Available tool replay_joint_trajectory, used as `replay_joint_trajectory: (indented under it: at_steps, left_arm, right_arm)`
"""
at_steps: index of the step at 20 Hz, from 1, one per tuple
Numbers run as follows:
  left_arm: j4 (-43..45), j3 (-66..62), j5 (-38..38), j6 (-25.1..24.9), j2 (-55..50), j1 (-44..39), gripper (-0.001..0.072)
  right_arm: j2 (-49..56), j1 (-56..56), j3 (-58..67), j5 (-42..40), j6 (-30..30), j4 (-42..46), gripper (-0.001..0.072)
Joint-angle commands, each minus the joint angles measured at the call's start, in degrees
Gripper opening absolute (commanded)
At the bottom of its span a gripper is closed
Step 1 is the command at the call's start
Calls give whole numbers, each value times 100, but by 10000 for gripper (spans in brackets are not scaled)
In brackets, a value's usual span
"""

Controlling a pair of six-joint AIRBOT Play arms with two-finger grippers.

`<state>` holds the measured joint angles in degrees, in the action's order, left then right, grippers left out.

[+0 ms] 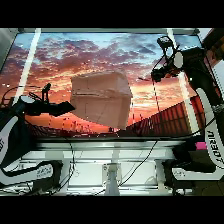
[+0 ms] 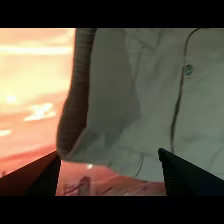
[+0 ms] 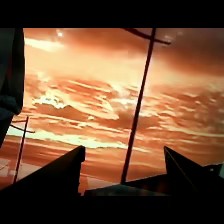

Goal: Fold the clothes and pants, and hang the long-sleeved shirts on hangers.

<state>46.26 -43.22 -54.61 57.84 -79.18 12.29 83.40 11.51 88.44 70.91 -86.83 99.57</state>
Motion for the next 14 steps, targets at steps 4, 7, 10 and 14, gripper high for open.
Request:
replay_joint_trajectory:
  at_steps: [4,7,10,14]
  left_arm:
    - [-734,4,361,-46,-374,-7,553]
    - [-734,7,358,-46,-413,-7,155]
    - [-734,4,330,-46,-411,-7,25]
    - [-750,4,37,-44,-343,-9,25]
  right_arm:
    - [0,-2,0,24,0,-103,550]
    - [0,-2,0,85,0,-107,550]
    - [0,-2,-2,315,66,-251,551]
    - [-4,-2,-321,820,308,-1130,550]
